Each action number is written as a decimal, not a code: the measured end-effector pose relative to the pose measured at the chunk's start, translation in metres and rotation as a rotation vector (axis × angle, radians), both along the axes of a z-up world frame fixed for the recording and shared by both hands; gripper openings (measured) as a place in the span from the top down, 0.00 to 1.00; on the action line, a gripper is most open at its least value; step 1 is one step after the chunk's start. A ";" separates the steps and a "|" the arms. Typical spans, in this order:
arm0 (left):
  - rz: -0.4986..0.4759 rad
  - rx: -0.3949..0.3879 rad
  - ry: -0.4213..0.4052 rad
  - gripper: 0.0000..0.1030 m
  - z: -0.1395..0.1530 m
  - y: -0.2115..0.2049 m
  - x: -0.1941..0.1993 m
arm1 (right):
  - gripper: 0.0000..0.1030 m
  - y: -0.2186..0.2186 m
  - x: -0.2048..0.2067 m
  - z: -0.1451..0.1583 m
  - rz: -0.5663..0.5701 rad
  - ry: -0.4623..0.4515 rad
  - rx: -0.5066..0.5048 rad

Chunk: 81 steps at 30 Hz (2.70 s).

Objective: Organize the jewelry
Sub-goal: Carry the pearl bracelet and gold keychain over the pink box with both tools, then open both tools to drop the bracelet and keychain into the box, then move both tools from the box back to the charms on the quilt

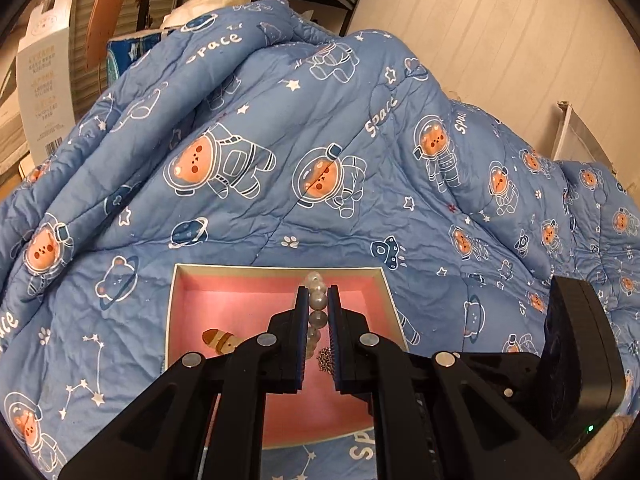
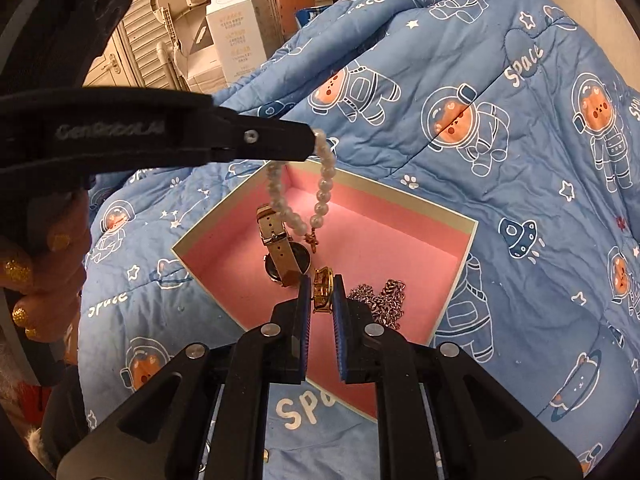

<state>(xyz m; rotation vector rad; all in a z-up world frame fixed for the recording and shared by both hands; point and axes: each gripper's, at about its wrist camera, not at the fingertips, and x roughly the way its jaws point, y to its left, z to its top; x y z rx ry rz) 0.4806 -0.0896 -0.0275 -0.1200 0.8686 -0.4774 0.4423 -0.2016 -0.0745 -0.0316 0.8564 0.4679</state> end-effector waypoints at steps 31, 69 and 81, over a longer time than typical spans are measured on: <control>0.069 0.007 0.078 0.59 -0.045 0.011 0.037 | 0.58 0.015 0.028 -0.027 0.028 0.064 -0.045; 0.123 0.111 -0.061 0.07 -0.091 0.073 -0.235 | 0.27 -0.034 -0.178 -0.040 -0.060 -0.048 -0.002; 0.026 0.162 -0.099 0.26 -0.099 0.034 -0.264 | 0.54 -0.037 -0.205 -0.063 -0.008 0.002 -0.035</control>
